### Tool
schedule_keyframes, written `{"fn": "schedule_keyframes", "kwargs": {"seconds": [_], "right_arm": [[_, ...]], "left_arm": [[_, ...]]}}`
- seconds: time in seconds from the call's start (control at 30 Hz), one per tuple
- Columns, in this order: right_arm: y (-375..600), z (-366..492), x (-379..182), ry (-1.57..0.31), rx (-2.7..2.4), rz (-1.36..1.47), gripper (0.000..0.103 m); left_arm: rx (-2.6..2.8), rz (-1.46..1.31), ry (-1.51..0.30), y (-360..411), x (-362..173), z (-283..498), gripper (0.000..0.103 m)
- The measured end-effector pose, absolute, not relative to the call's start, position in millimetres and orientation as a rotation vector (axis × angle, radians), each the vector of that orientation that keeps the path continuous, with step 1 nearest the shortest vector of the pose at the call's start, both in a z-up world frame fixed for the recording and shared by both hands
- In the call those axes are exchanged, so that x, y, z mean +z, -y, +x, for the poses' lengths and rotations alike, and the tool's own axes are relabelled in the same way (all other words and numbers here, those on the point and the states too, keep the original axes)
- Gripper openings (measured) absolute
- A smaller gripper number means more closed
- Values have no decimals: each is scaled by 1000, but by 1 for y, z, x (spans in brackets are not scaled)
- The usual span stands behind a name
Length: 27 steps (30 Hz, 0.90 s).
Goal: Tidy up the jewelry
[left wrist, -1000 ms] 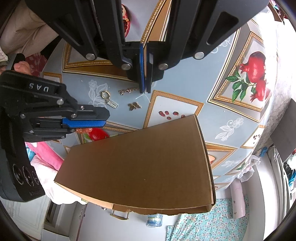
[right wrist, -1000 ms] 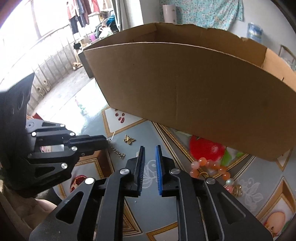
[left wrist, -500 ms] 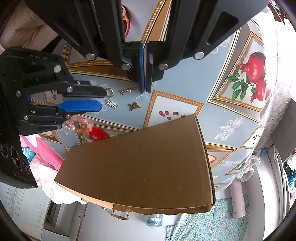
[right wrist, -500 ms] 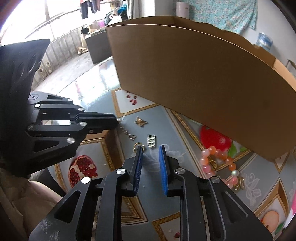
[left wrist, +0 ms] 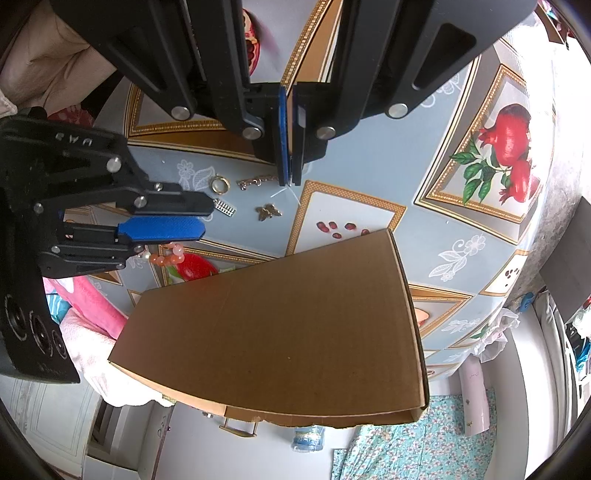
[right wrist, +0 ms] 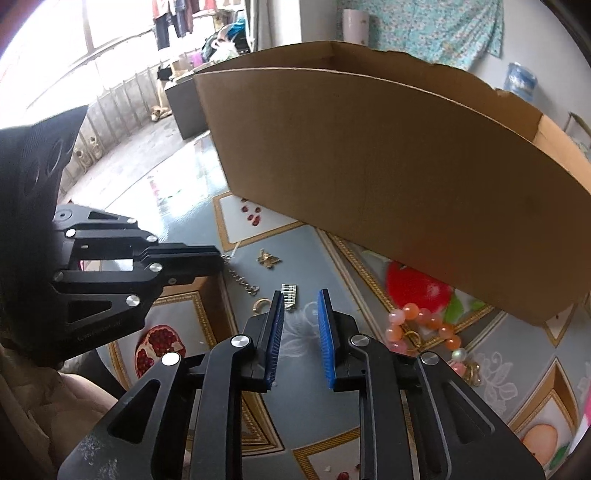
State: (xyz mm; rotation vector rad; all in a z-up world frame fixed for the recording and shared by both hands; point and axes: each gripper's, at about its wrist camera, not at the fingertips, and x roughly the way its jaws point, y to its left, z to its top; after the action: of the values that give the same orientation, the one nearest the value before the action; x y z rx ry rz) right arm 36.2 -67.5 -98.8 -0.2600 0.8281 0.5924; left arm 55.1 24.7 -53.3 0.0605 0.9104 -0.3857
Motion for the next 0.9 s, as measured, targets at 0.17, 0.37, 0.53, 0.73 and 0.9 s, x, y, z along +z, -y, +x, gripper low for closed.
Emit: {"fn": "schedule_keyframes", "kwargs": {"seconds": [0.17, 0.37, 0.53, 0.73, 0.9], "right_arm": [[61, 43, -102, -830, 554, -301, 19], [71, 55, -101, -819, 468, -274, 19], [79, 62, -99, -843, 487, -169, 19], [66, 56, -94, -825, 578, -167, 19], [54, 55, -100, -821, 583, -244, 14]], "left_arm": [[-386, 60, -910, -25, -53, 55, 2], [-385, 60, -910, -24, -53, 55, 2], [-385, 60, -910, -24, -53, 55, 2], [-385, 60, -909, -24, -53, 55, 2], [-385, 60, -909, -25, -53, 55, 2]]}}
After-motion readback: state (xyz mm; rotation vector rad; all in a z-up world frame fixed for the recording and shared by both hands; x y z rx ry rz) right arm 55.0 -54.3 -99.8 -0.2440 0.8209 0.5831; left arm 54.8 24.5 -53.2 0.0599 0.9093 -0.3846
